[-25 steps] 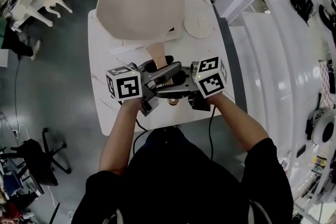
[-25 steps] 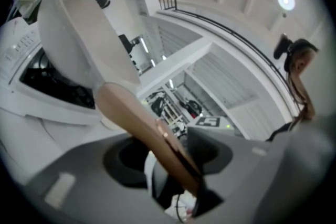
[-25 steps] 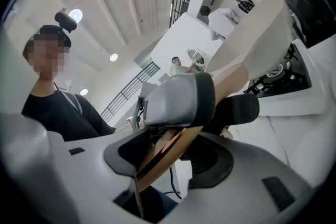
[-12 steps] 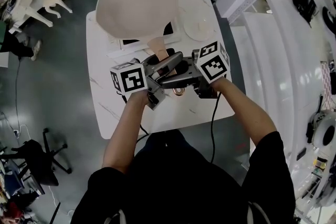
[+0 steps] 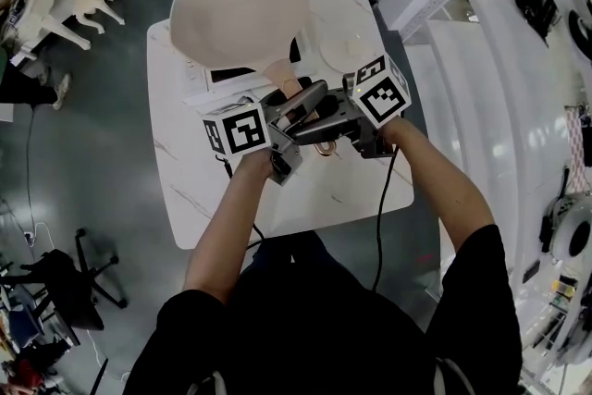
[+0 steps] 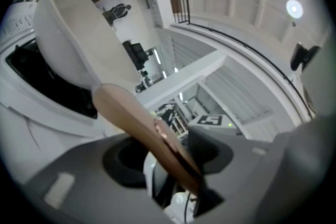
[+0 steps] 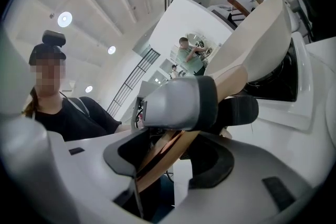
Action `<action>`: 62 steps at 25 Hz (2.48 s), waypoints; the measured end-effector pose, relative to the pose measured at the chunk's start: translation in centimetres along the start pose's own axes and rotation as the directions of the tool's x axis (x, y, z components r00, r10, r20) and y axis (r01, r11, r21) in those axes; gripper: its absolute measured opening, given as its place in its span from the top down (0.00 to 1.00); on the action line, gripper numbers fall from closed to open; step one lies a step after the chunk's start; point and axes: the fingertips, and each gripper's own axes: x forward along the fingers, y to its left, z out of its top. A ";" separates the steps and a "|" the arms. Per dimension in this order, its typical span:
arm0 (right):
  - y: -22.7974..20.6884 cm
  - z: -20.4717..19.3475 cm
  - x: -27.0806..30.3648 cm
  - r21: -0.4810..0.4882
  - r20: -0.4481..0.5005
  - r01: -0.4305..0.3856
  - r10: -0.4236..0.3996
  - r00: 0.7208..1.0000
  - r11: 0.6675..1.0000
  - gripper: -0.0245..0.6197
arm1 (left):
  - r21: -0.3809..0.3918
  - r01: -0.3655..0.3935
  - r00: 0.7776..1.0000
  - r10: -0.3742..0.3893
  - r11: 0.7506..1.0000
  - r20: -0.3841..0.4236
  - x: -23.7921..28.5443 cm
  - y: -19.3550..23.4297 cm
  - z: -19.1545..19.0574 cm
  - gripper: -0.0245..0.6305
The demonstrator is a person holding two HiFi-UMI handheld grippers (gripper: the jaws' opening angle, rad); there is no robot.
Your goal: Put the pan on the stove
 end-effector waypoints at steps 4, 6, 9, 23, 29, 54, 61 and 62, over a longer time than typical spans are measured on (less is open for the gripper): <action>-0.4 0.1 -0.6 0.010 -0.014 -0.018 0.018 1.000 1.000 0.63 | 0.015 -0.024 1.000 0.024 1.000 0.007 0.8 0.5 0.2 0.62; -0.7 0.1 -0.8 0.013 -0.033 -0.033 0.033 0.999 0.999 0.63 | 0.022 -0.039 0.999 0.038 0.999 0.018 1.1 0.7 0.5 0.62; -1.1 -0.2 -0.8 0.011 -0.072 -0.047 0.047 0.996 0.999 0.63 | 0.025 -0.062 0.998 0.061 0.998 0.033 1.1 1.2 0.5 0.62; -2.4 -0.2 -1.3 0.038 -0.014 -0.015 0.015 1.000 0.999 0.63 | -0.002 -0.093 0.995 0.093 0.996 0.029 1.6 2.3 0.1 0.56; -2.9 0.1 -2.6 0.103 0.096 -0.011 0.001 0.995 0.995 0.60 | -0.023 -0.088 0.995 0.089 0.996 0.042 1.1 2.6 0.2 0.50; 0.4 1.7 -10.6 0.063 0.461 0.556 -0.518 0.720 0.829 0.91 | 0.332 -0.311 0.950 0.302 0.891 0.078 -9.5 -0.1 -0.1 0.95; 5.5 2.3 -9.3 -0.042 0.545 0.800 -0.657 0.521 0.599 0.93 | 0.518 -0.356 0.933 0.325 0.778 0.152 -12.7 -5.4 0.6 0.95; 6.2 2.3 -8.9 -0.051 0.555 0.825 -0.671 0.492 0.563 0.93 | 0.545 -0.368 0.928 0.334 0.753 0.165 -13.3 -6.1 0.6 0.95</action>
